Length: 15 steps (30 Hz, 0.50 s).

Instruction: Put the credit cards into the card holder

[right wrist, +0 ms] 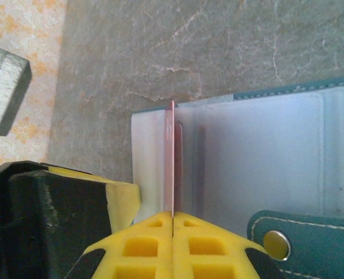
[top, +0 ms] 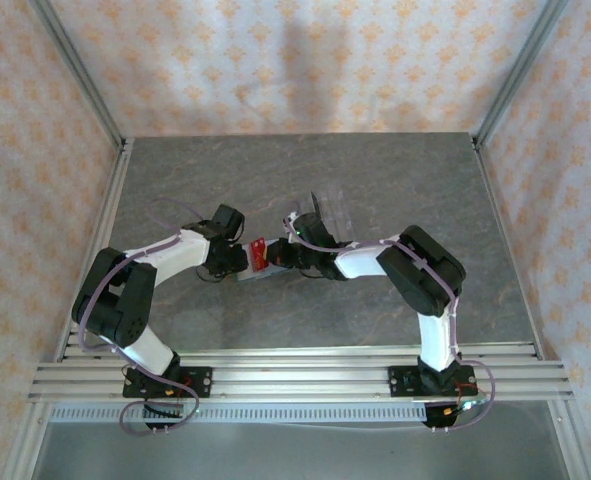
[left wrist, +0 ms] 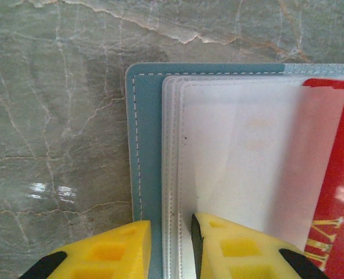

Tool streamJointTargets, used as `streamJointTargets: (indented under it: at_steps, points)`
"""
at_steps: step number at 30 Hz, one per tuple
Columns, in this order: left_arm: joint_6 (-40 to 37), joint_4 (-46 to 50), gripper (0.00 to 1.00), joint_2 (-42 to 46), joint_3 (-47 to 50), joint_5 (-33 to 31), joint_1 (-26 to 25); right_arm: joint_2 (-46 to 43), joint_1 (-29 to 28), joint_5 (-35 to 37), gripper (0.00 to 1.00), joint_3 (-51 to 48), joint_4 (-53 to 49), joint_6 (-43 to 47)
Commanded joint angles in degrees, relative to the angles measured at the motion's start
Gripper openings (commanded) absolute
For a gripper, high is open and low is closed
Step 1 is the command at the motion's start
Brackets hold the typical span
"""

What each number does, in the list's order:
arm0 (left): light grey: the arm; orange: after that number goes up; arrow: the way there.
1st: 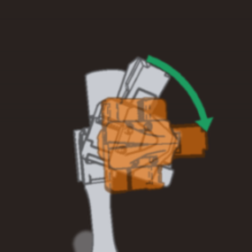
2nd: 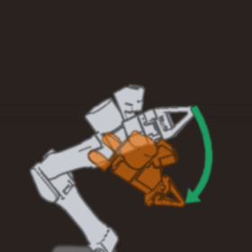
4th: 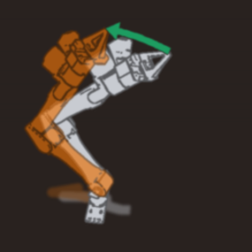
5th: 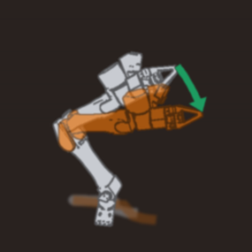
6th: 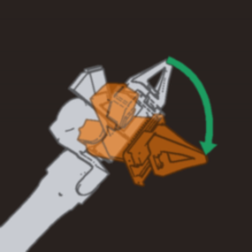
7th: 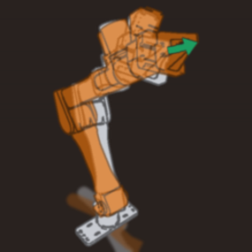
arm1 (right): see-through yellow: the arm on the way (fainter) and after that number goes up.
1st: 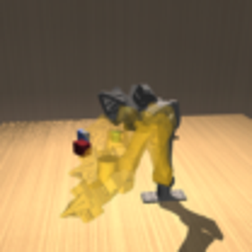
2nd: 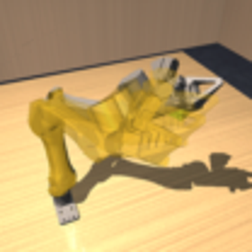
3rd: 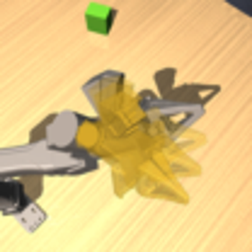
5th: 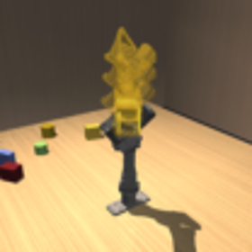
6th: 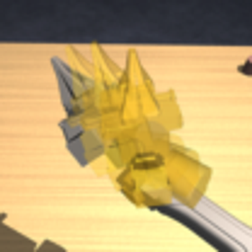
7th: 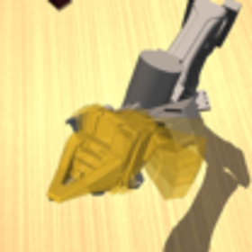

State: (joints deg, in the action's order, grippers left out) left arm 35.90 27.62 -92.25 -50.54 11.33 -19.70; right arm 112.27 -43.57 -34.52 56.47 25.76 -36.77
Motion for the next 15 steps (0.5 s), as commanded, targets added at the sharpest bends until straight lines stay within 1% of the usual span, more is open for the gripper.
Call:
streamJointTargets:
  at_steps: [1, 15]
  points:
    - [-0.48, 1.41, 0.26, -0.01, 1.4, -1.14, 0.54, 0.85, -0.11, -1.3, 0.0, 0.44, -1.51, 1.67]
    - [-0.41, 1.13, 0.26, -0.16, 1.06, -0.57, 0.55, 3.73, -0.37, -2.88, 0.0, 4.55, -2.55, 1.61]
